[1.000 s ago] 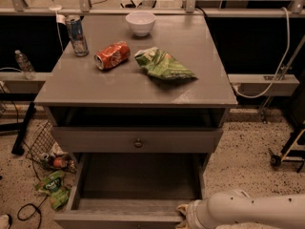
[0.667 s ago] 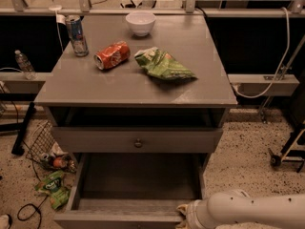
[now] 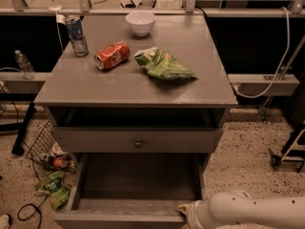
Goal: Open middle drawer
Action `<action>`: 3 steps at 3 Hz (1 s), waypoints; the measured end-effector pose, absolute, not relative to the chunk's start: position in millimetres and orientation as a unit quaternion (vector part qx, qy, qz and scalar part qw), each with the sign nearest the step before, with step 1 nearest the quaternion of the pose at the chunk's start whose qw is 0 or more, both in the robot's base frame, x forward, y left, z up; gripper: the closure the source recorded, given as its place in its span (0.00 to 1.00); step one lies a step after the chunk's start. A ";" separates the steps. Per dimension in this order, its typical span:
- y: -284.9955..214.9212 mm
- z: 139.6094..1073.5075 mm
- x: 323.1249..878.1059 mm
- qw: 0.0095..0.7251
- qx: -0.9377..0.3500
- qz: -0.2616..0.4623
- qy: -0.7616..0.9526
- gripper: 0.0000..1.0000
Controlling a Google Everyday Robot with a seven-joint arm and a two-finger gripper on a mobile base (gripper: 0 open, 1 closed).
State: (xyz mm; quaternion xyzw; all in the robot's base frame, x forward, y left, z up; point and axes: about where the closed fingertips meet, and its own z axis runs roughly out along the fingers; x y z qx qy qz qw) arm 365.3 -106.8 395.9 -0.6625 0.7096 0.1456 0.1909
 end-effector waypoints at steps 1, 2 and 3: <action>-121.5 413.8 370.6 0.203 -0.659 0.137 0.711 0.00; -157.1 461.4 384.1 0.233 -0.652 0.108 0.713 0.00; -191.0 500.8 395.9 0.258 -0.641 0.083 0.718 0.00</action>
Offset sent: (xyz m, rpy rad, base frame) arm 0.0373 -0.0986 0.1288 0.0020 -0.2093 -0.0907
